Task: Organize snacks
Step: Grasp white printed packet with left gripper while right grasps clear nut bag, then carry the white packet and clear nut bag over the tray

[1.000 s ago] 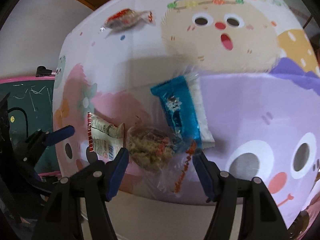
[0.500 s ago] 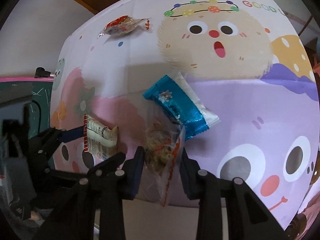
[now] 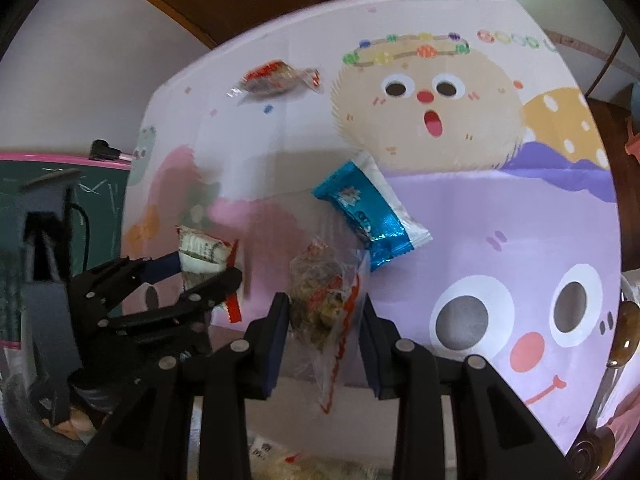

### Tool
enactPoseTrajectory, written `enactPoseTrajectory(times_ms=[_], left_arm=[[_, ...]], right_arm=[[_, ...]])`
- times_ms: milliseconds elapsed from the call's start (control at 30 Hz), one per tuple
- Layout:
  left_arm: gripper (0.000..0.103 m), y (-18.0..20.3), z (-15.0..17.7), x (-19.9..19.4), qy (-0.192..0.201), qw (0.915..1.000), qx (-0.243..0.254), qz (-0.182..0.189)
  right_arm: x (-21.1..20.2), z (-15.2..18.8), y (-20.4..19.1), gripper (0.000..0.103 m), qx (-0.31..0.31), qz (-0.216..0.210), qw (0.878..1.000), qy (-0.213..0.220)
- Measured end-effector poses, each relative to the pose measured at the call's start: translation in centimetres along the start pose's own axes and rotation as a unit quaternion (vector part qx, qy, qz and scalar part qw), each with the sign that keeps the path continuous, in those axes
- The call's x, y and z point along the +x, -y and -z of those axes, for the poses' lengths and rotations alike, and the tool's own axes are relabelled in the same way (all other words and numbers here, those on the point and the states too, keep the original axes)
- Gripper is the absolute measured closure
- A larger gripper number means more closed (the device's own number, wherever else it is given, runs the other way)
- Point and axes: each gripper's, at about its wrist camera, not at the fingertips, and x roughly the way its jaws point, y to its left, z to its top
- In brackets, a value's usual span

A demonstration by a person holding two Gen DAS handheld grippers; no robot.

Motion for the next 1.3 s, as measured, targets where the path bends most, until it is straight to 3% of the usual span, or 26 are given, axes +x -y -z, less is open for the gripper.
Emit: enactPoseTrajectory(times_ms=[333, 733, 1000, 1300], left_arm=[[0.053, 0.8, 3.6, -13.2, 0.107, 0.9941, -0.009, -0.017], [0.053, 2.9, 10.6, -23.5, 0.183, 0.9828, -0.023, -0.014], [0.053, 4.8, 15.2, -25.8, 0.205, 0.9783, -0.027, -0.008], [0.053, 7.0, 19.1, -24.0, 0.190, 0.9814, -0.027, -0.005]], right_arm=[[-8.7, 3.2, -2.9, 0.070, -0.041, -0.009, 0.997, 0.069], [-19.0, 9.5, -5.7, 0.070, -0.083, 0.010, 0.983, 0.160], [-22.1, 14.6, -6.4, 0.070, -0.109, 0.021, 0.976, 0.185], [-20.5, 19.2, -5.5, 0.072, -0.112, 0.035, 0.979, 0.166]])
